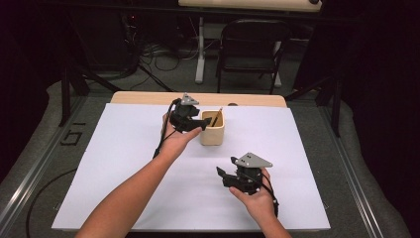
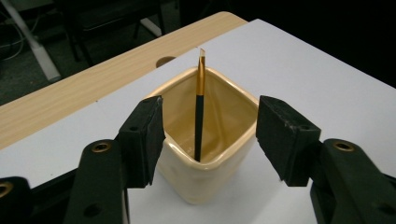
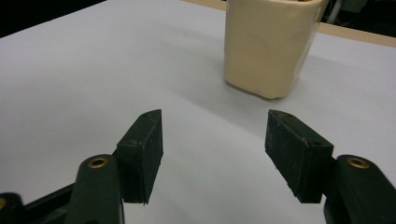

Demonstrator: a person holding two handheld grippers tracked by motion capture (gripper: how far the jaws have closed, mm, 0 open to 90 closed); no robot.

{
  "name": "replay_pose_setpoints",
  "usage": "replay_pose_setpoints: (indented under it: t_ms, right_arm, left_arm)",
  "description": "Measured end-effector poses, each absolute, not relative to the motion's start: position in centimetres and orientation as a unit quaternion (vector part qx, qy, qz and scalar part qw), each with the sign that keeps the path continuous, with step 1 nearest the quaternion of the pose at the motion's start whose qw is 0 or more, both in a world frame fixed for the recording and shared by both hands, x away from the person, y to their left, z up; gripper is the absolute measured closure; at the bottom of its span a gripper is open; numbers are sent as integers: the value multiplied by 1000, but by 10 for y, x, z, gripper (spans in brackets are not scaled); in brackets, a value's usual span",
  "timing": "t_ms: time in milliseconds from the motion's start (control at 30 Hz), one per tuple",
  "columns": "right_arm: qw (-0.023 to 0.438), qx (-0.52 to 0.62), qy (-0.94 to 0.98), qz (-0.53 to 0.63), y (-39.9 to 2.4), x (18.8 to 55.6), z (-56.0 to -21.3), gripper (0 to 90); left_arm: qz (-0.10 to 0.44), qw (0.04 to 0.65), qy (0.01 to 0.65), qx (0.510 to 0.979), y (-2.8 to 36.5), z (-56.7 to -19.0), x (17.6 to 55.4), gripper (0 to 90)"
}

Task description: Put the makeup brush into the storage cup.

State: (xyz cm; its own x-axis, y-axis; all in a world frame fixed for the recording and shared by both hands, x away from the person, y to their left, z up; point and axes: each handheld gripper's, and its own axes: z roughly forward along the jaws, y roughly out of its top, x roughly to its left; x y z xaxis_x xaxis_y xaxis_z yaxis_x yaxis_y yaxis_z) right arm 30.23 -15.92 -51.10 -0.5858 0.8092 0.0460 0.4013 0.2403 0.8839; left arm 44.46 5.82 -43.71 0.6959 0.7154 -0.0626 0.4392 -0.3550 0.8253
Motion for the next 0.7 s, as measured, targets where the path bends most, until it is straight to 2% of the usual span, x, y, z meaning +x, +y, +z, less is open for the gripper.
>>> replay_pose_setpoints:
  t_ms: [333, 500, 700]
  right_arm:
    - [219, 400, 758, 467, -159, 302, -511, 371]
    - [219, 400, 758, 466, -158, 302, -511, 370]
    - [219, 399, 757, 468, -158, 301, -511, 366]
  left_arm:
    - [156, 437, 349, 814, 66, -436, 432, 442]
    - [145, 449, 347, 811, 72, -437, 427, 336]
    - [139, 450, 345, 812, 81, -440, 420, 263]
